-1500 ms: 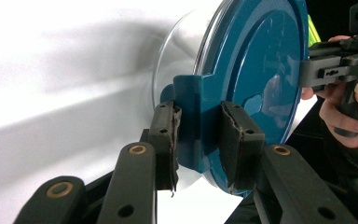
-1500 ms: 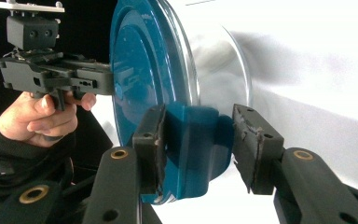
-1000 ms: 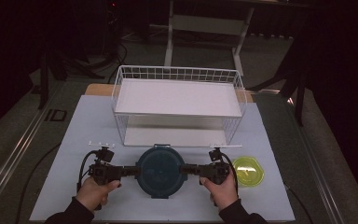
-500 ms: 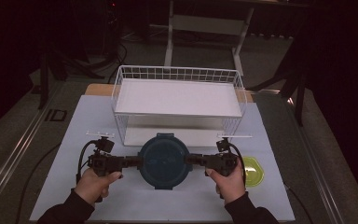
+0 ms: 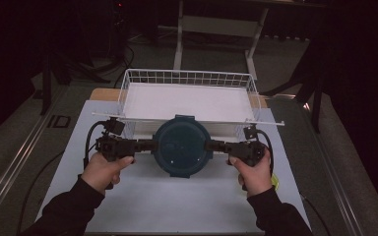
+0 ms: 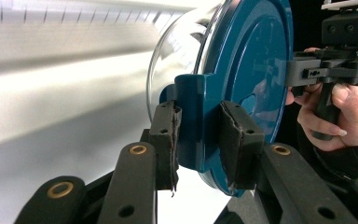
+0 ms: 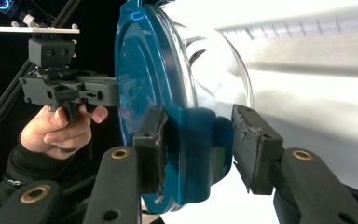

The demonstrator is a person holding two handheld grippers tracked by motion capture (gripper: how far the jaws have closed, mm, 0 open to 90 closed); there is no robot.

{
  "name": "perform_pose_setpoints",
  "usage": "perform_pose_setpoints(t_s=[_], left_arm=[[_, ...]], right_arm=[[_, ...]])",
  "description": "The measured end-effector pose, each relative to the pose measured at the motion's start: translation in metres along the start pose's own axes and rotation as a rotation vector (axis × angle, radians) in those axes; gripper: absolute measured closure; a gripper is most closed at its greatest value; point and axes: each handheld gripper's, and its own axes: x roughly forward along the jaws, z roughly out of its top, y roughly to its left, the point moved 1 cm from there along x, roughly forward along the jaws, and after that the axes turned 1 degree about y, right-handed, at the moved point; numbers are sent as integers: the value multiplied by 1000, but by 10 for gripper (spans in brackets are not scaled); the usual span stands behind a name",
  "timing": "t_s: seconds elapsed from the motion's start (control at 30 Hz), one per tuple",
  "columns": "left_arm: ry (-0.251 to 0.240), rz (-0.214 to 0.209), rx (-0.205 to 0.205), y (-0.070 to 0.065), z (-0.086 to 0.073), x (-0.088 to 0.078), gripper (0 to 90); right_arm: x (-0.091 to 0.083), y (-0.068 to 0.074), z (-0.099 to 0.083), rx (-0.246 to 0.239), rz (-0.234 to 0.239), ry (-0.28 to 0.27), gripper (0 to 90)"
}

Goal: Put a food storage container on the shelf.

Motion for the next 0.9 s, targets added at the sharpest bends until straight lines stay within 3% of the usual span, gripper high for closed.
perform_pose_setpoints(t_s=[0.23,0.7,0.9], left_arm=[[-29,-2,12,-9,31,5,678],[-56,36,7,-4,79,23,676],[-65,38,-22,-2,96,23,670]], right_arm=[[-16,5,35,-28,-24,-43,570],[-18,-15,82,8,-44,-79,568],[-15,-20,100,33,-34,-96,568]])
